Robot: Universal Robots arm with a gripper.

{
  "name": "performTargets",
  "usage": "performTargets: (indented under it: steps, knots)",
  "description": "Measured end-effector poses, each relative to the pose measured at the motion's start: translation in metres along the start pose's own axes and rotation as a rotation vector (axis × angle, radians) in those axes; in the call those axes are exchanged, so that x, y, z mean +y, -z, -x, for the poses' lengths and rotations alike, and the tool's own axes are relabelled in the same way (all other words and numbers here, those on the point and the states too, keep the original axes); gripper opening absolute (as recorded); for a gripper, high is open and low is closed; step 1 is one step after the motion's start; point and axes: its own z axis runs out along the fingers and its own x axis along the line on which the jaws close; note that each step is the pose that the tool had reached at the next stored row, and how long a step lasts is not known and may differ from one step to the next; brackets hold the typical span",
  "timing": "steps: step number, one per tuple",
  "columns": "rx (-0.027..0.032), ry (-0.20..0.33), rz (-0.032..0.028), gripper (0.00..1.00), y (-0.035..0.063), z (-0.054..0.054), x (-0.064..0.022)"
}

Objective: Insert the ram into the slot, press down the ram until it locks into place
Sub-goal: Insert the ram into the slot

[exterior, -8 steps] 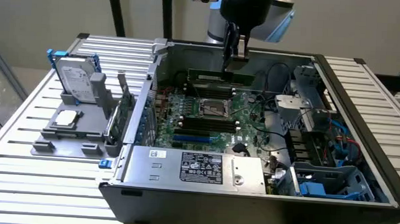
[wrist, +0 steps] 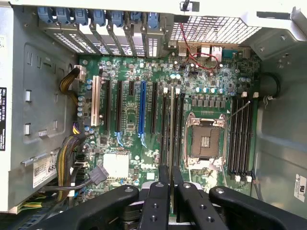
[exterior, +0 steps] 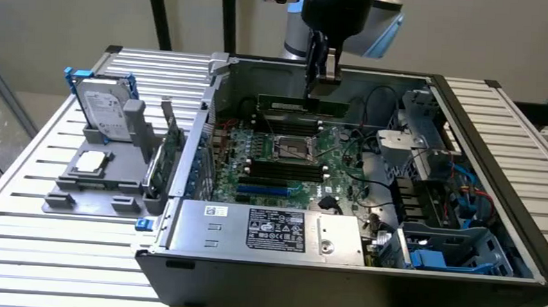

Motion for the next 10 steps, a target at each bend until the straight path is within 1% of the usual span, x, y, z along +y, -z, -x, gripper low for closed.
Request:
performTargets:
  steps: [5,10]
  knots:
    - [0.0001,0.000,0.0000,0.13,-0.0005,0.0000,0.0000]
    - [0.0007,-0.001,-0.0013,0.13,-0.0086,-0.0002,-0.0003]
